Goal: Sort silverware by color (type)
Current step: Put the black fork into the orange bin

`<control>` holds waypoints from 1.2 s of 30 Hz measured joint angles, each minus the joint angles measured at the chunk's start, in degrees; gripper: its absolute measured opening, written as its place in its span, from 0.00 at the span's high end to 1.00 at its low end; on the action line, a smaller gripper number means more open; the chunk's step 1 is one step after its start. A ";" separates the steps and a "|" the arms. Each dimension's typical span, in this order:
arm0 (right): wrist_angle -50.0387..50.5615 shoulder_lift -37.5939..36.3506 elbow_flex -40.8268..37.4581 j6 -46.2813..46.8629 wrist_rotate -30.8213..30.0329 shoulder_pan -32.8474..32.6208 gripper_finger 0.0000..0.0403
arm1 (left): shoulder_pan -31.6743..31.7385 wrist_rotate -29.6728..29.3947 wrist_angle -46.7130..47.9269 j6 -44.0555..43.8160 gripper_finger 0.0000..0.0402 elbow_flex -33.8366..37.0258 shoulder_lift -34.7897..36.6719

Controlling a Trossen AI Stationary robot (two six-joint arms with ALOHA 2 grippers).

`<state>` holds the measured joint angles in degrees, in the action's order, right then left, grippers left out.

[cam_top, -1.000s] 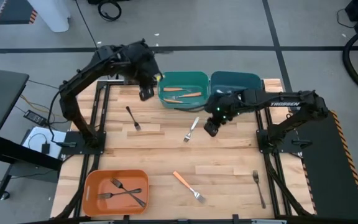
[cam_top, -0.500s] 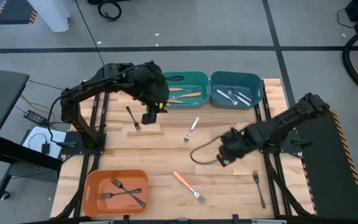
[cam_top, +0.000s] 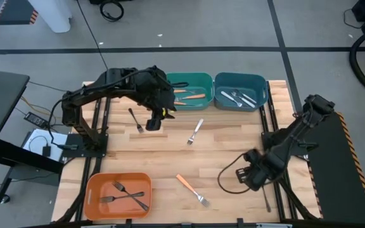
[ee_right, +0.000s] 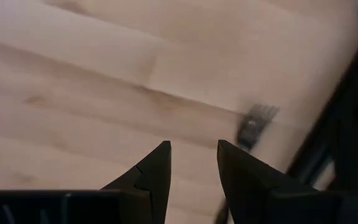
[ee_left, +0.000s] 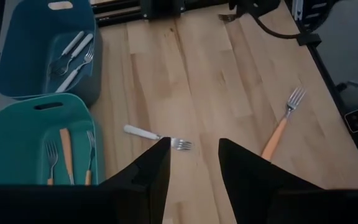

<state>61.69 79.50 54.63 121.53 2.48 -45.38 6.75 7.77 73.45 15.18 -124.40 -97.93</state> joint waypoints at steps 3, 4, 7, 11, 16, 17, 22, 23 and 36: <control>-1.73 0.00 -2.54 3.33 1.07 -3.52 0.66 | 0.01 0.00 -0.64 -1.24 0.64 0.00 -0.03; -3.13 0.00 -3.29 4.05 1.18 -4.62 0.66 | 0.01 0.00 -0.82 -1.56 0.64 0.00 -0.04; -7.52 0.00 -5.68 5.48 1.54 -7.69 0.66 | 0.06 -0.04 -0.91 -2.90 0.64 0.00 -0.07; -12.25 0.00 -9.09 9.85 3.07 -11.49 0.66 | 0.03 -0.09 -1.07 -4.13 0.64 0.00 -0.07; -17.03 0.02 -12.42 12.04 5.36 -14.73 0.66 | 0.03 -0.17 -4.04 -6.75 0.64 0.00 -0.07; -17.92 0.02 -12.92 12.04 5.08 -15.18 0.66 | 0.04 -0.17 -4.50 -7.06 0.64 0.00 -0.07; -18.59 0.02 -15.40 12.05 4.63 -16.75 0.66 | 0.12 -0.17 -6.50 -7.10 0.64 0.00 -0.07; -19.12 0.02 -15.94 12.02 4.60 -17.00 0.66 | 0.12 -0.18 -6.87 -7.12 0.64 0.00 -0.07; -27.68 -0.13 -21.03 10.64 4.33 -17.80 0.66 | 0.14 -0.18 -9.53 -8.63 0.64 0.00 -0.07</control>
<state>34.01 79.37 33.60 132.17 6.81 -63.18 6.90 7.59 63.92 6.55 -124.40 -98.00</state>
